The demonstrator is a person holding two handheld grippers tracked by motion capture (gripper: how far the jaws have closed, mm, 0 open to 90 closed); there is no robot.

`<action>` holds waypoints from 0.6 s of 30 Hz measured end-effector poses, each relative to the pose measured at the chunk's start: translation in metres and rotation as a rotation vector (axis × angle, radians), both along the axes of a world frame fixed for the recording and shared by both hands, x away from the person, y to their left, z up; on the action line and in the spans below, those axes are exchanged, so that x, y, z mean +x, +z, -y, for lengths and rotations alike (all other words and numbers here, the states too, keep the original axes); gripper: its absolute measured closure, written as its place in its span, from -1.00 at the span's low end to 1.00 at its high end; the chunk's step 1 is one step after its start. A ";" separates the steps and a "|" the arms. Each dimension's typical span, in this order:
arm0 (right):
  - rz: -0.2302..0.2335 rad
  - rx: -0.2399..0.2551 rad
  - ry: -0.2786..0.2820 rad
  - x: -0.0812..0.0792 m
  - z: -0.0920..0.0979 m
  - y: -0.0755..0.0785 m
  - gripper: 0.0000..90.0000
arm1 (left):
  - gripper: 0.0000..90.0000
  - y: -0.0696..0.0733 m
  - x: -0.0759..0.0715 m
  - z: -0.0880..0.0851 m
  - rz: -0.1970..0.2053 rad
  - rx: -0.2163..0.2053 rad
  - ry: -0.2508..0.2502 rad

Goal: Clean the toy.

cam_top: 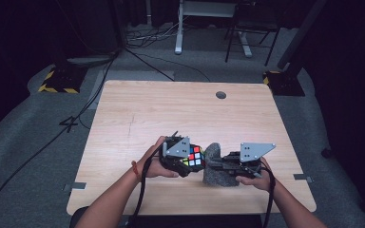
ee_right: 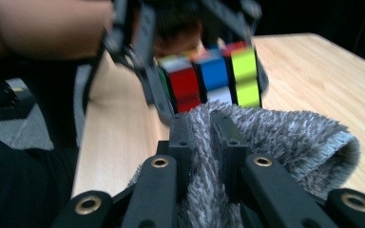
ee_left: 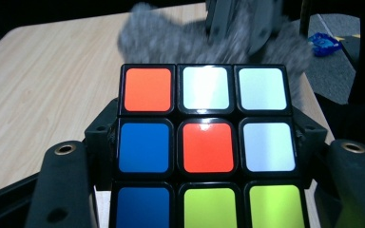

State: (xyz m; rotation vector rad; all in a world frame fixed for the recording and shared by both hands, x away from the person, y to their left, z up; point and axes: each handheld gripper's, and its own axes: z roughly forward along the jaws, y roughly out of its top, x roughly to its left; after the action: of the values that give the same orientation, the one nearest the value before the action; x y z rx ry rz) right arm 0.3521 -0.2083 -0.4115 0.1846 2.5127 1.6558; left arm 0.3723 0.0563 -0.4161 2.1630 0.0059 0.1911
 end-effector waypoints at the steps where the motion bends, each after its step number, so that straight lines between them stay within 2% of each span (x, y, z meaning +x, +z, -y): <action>1: 0.005 0.019 0.010 -0.002 0.000 0.002 0.79 | -0.25 -0.002 -0.001 0.003 -0.005 0.013 -0.009; 3: 0.005 0.050 0.030 -0.005 0.000 0.006 0.79 | -0.25 -0.007 -0.003 0.009 -0.006 0.040 -0.020; 4: 0.012 0.059 0.033 -0.007 -0.001 0.008 0.79 | -0.25 -0.011 -0.004 0.013 -0.023 0.042 -0.034; 6: 0.019 0.076 0.039 -0.009 -0.001 0.011 0.79 | -0.25 -0.013 -0.007 0.018 -0.020 0.062 -0.053; 8: 0.028 0.081 0.023 -0.009 0.000 0.011 0.79 | -0.25 -0.015 -0.009 0.020 -0.030 0.061 -0.068; 10: 0.028 0.091 -0.002 -0.007 0.002 0.011 0.79 | -0.25 -0.015 -0.011 0.021 -0.027 0.065 -0.076; 11: 0.028 0.078 -0.020 -0.006 0.002 0.010 0.79 | -0.25 -0.014 -0.011 0.021 -0.017 0.065 -0.078; 14: 0.021 0.063 -0.060 0.000 0.005 0.007 0.80 | -0.25 -0.010 -0.011 0.017 -0.021 0.036 -0.074; 16: 0.008 0.057 -0.068 0.002 0.006 0.004 0.80 | -0.25 -0.005 -0.011 0.013 -0.023 0.003 -0.067; 18: -0.001 0.048 -0.074 0.004 0.006 0.002 0.80 | -0.25 -0.002 -0.011 0.011 -0.011 -0.003 -0.058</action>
State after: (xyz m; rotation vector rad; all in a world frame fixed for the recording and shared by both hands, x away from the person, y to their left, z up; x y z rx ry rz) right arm 0.3556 -0.2143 -0.4091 0.2797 2.4365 1.6888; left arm 0.3616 0.0456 -0.4182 2.1583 -0.0499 0.1452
